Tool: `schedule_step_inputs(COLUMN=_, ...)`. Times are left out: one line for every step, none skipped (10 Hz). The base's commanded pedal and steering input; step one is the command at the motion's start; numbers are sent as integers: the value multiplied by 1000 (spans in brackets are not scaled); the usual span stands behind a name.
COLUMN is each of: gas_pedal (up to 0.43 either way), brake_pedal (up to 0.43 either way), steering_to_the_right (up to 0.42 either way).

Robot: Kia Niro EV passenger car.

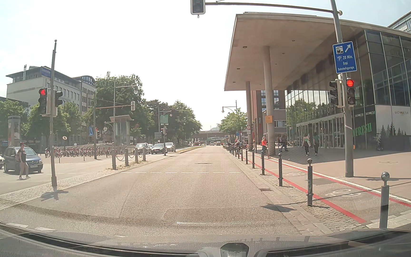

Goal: Follow the waypoints while adhering to traffic rules and regulations

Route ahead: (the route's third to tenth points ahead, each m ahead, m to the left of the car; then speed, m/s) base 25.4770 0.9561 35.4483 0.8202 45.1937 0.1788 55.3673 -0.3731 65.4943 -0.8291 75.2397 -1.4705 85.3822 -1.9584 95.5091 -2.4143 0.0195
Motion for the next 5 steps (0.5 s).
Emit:
schedule_step_inputs(gas_pedal=0, brake_pedal=238, steering_to_the_right=-16)
schedule_step_inputs(gas_pedal=0, brake_pedal=244, steering_to_the_right=-16)
schedule_step_inputs(gas_pedal=0, brake_pedal=244, steering_to_the_right=-16)
schedule_step_inputs(gas_pedal=0, brake_pedal=244, steering_to_the_right=-16)
schedule_step_inputs(gas_pedal=0, brake_pedal=250, steering_to_the_right=-16)
